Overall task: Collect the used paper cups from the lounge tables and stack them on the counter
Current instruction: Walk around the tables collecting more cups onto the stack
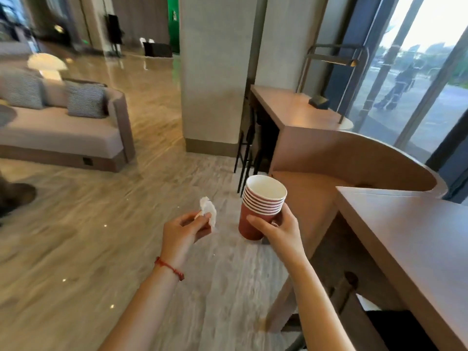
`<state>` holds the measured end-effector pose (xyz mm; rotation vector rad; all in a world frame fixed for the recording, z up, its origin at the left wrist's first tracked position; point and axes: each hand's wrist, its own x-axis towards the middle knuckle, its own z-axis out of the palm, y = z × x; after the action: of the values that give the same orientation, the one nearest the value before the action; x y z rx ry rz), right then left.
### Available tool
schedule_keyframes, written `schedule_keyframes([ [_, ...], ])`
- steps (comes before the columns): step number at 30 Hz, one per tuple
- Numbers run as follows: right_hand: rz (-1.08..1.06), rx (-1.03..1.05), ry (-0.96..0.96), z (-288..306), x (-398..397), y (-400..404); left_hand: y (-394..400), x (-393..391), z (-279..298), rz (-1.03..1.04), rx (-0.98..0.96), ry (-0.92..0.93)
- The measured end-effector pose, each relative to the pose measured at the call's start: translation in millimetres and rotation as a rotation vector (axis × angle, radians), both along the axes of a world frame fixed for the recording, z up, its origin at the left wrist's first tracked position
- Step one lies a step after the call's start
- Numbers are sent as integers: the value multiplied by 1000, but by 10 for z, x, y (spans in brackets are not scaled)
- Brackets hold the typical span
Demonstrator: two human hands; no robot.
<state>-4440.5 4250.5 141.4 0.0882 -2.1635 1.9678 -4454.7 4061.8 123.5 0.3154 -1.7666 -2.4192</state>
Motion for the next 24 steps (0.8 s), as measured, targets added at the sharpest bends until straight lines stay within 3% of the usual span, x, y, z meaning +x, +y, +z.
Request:
schedule_keyframes([
  [12, 486, -3, -31, -237, -861, -2299, -2107, 63, -148, 520, 8, -44],
  [24, 889, 61, -60, -690, -1839, -3692, -3098, -257, -512, 910, 0, -126],
])
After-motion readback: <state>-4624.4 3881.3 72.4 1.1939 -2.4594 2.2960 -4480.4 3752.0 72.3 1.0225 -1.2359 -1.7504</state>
